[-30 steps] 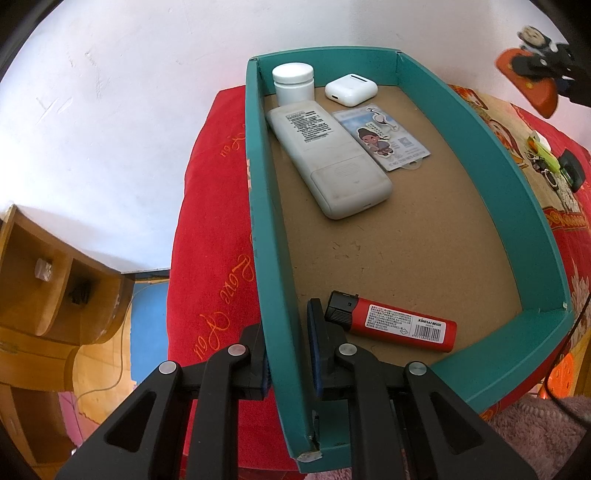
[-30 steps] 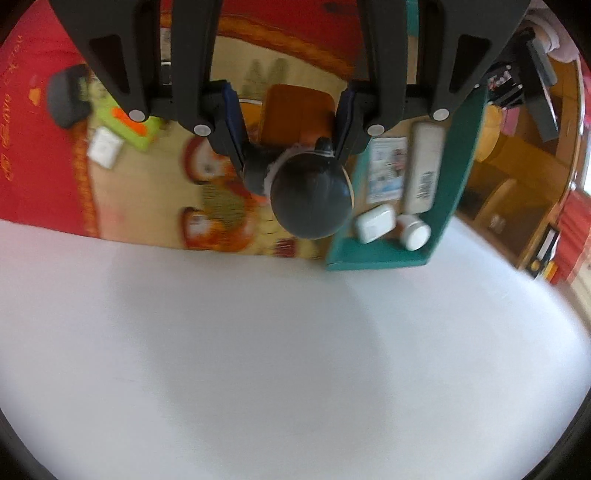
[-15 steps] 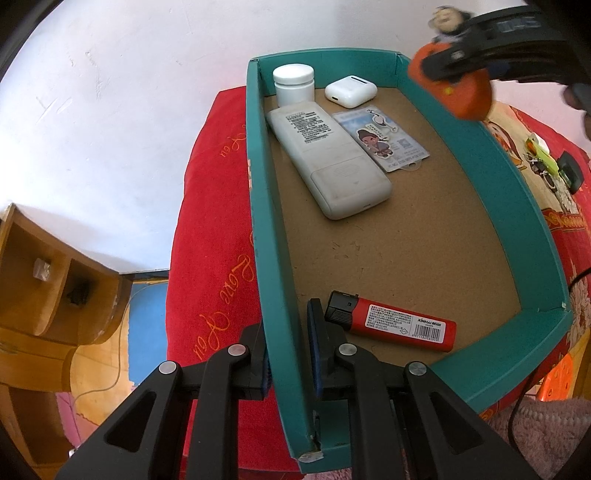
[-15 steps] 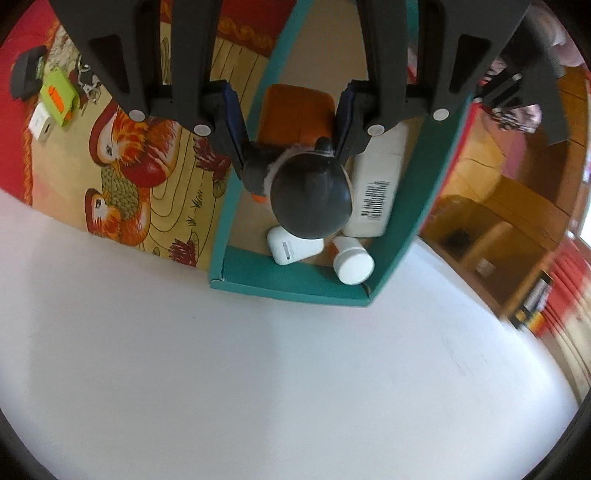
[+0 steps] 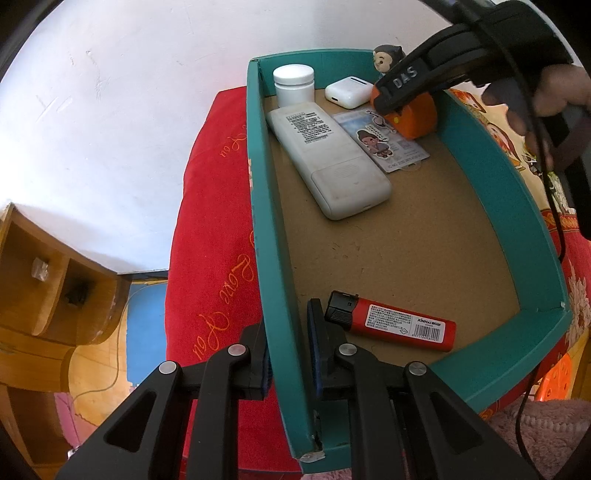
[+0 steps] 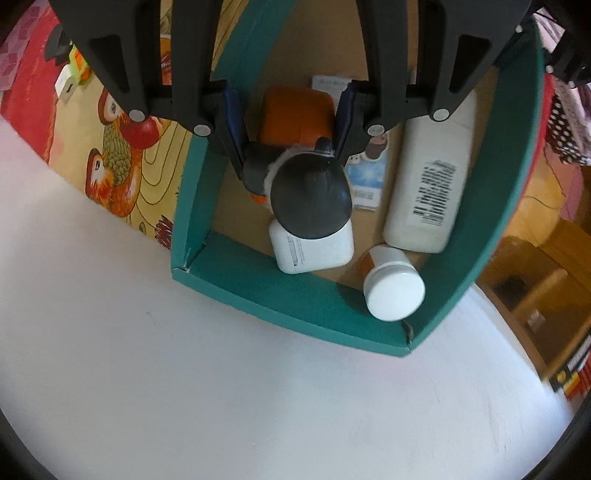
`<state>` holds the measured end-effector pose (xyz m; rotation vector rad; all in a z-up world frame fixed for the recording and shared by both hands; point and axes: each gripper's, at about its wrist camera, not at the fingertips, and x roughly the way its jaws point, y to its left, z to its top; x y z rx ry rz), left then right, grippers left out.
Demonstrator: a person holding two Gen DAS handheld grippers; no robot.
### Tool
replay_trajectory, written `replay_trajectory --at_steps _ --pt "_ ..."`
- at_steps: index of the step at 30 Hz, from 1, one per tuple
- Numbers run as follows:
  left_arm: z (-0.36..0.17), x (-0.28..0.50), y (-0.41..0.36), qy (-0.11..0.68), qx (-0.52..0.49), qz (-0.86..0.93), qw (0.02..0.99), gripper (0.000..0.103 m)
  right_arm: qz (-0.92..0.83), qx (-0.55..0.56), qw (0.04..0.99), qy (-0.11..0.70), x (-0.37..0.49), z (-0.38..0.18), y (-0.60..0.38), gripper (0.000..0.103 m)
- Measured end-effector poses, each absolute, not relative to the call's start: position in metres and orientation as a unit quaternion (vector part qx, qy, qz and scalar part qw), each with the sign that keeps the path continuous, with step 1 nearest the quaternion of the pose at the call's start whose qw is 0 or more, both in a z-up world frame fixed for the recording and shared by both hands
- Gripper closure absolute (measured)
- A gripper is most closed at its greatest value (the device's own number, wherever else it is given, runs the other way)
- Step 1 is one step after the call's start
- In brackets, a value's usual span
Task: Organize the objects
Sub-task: 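Lift the orange timer and carry it into the tray, then lower the timer beside the earbud case and open the right tool, then move the right tool to the green case with orange slider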
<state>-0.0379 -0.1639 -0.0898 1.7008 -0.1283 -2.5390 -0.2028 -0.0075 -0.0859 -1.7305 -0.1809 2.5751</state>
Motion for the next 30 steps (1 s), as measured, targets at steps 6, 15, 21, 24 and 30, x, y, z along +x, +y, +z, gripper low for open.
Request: replay_trajectory --at_steps 6,15,21,24,30 --pt "-0.089 -0.040 -0.165 -0.043 0.555 -0.830 0.041 0.088 0.826 -0.563 0.025 -0.015 -0.206 -0.087 0.001 0.062" --pt "-0.089 -0.039 -0.166 -0.042 0.555 -0.830 0.041 0.088 0.834 -0.550 0.025 -0.007 -0.199 -0.087 0.005 0.062" --pt "-0.089 -0.037 -0.167 -0.042 0.555 -0.830 0.041 0.088 0.851 -0.525 0.025 -0.003 -0.189 -0.072 0.007 0.047" --pt "-0.089 -0.037 -0.167 -0.042 0.555 -0.830 0.041 0.088 0.859 -0.511 0.028 -0.018 -0.181 -0.062 0.007 0.045" --pt "-0.092 -0.032 -0.168 -0.042 0.555 -0.830 0.042 0.088 0.866 -0.500 0.020 -0.007 -0.166 -0.050 0.016 0.044"
